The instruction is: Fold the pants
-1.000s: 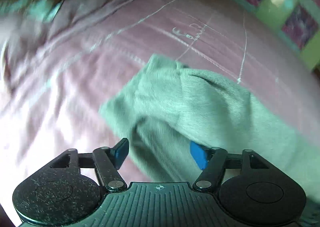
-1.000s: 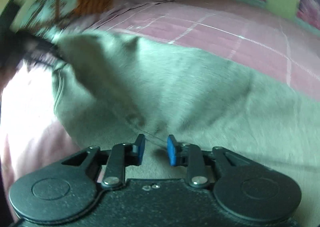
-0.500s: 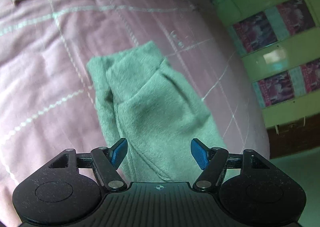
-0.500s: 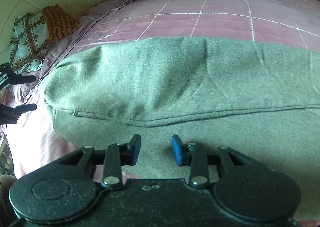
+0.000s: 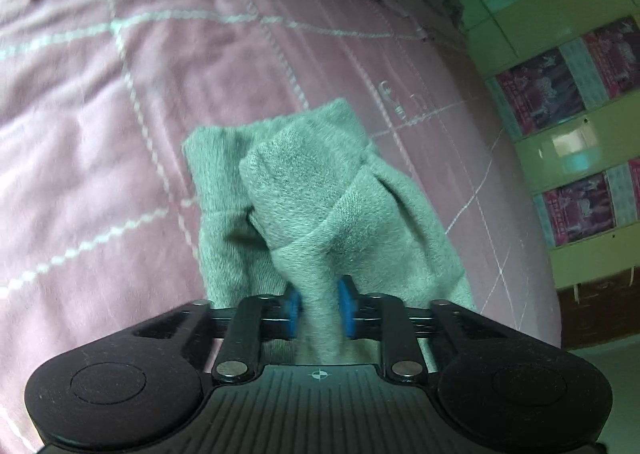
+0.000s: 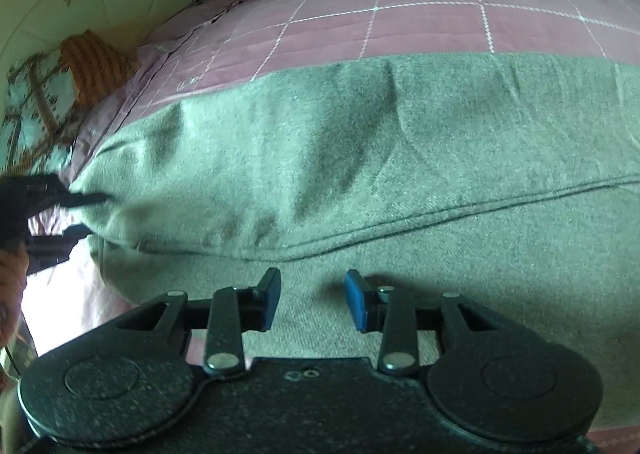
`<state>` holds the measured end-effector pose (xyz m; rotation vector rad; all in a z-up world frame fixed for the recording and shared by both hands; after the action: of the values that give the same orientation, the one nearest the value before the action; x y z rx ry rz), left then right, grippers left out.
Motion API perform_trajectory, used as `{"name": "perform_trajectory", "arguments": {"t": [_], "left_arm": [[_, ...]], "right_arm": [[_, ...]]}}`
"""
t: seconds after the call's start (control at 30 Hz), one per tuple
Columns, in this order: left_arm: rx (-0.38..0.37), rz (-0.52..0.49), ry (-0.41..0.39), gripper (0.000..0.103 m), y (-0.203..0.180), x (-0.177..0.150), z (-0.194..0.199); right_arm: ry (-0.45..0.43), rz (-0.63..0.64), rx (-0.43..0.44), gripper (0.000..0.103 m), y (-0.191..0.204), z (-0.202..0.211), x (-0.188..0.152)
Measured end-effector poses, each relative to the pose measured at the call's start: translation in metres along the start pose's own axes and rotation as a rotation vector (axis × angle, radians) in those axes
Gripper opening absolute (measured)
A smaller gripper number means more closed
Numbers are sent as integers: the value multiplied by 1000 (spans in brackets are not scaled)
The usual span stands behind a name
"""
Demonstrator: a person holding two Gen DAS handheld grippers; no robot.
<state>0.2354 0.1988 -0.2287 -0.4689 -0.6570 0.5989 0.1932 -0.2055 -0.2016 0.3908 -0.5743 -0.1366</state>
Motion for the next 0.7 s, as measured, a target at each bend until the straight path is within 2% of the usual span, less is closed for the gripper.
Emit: {"name": "perform_trajectory", "arguments": {"t": [0.1, 0.17, 0.2, 0.27, 0.37, 0.4, 0.53, 0.63, 0.67, 0.7], "left_arm": [[10, -86, -34, 17, -13, 2, 14], [37, -132, -10, 18, -18, 5, 16], [52, -126, 18, 18, -15, 6, 15], [34, -100, 44, 18, -4, 5, 19], [18, -96, 36, 18, -2, 8, 27], [17, -98, 30, 18, -3, 8, 28], [19, -98, 8, 18, -9, 11, 36], [33, -146, -14, 21, -15, 13, 46], [31, -162, -3, 30, -16, 12, 44], [36, -159, 11, 31, -14, 12, 40]], "right_arm": [[-4, -61, 10, 36, -6, -3, 7], [-11, -118, 21, 37, -12, -5, 12], [-14, -156, 25, 37, -17, -6, 15], [-18, -250, 43, 36, -27, -10, 19], [-22, -357, 73, 36, -37, -16, 25], [-27, -367, 74, 35, -38, -18, 26], [-53, -335, 48, 16, -32, -17, 27], [-86, -281, 44, 14, -24, -5, 26], [-78, -247, 40, 14, -23, -2, 26], [-74, -235, 41, 14, -23, -1, 25]]}}
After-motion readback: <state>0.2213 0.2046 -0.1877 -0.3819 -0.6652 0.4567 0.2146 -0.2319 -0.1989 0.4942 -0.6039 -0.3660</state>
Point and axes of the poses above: each gripper's, at about its wrist camera, not at the fingertips, and z roughly against the way its jaws point, y to its left, x to its top, the point moved 6 cm from there along -z, roughly the way its jaws point, and after that the axes turned 9 degrees about -z, right-handed, at the moved point
